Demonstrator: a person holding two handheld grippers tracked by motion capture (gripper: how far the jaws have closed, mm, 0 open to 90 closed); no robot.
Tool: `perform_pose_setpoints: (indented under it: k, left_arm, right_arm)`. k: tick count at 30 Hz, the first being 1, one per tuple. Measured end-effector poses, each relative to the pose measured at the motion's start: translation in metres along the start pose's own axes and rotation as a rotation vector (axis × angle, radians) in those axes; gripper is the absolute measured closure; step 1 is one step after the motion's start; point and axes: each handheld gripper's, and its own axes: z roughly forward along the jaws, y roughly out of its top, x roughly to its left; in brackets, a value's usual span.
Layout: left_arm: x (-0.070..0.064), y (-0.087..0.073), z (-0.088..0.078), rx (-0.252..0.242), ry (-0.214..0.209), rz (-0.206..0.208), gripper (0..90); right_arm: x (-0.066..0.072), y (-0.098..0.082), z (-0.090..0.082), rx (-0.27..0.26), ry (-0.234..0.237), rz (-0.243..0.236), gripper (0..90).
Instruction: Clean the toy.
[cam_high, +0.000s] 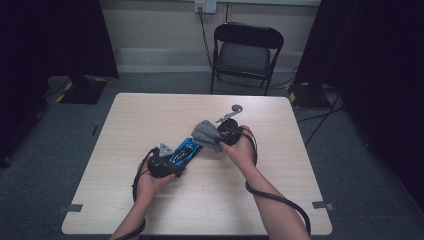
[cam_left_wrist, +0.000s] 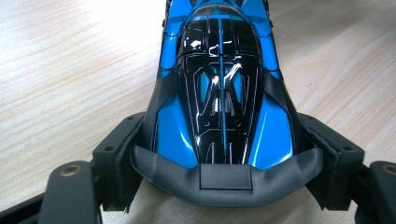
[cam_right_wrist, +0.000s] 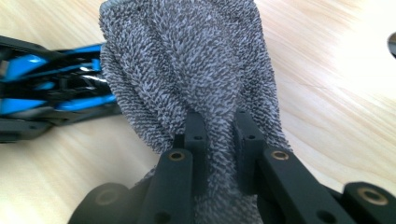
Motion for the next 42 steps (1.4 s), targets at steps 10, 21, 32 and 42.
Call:
perform_pose_setpoints:
  k: [10,21,32,42]
  left_arm:
    - [0.000,0.000,0.000,0.000,-0.002,0.000,24.2]
    - [0.000,0.000,0.000,0.001,-0.001,0.006,24.2]
    - [0.000,0.000,0.000,0.001,0.001,0.003,24.1]
    - [0.000,0.000,0.000,-0.008,0.003,-0.009,24.1]
  right_arm:
    - [0.023,0.000,-0.004,-0.025,0.055,-0.052,79.0]
    - [0.053,-0.005,-0.007,-0.030,0.115,-0.137,79.0]
    - [0.084,-0.006,0.005,-0.009,0.142,-0.217,78.9]
    - [0.108,0.001,0.031,0.038,0.125,-0.276,78.7]
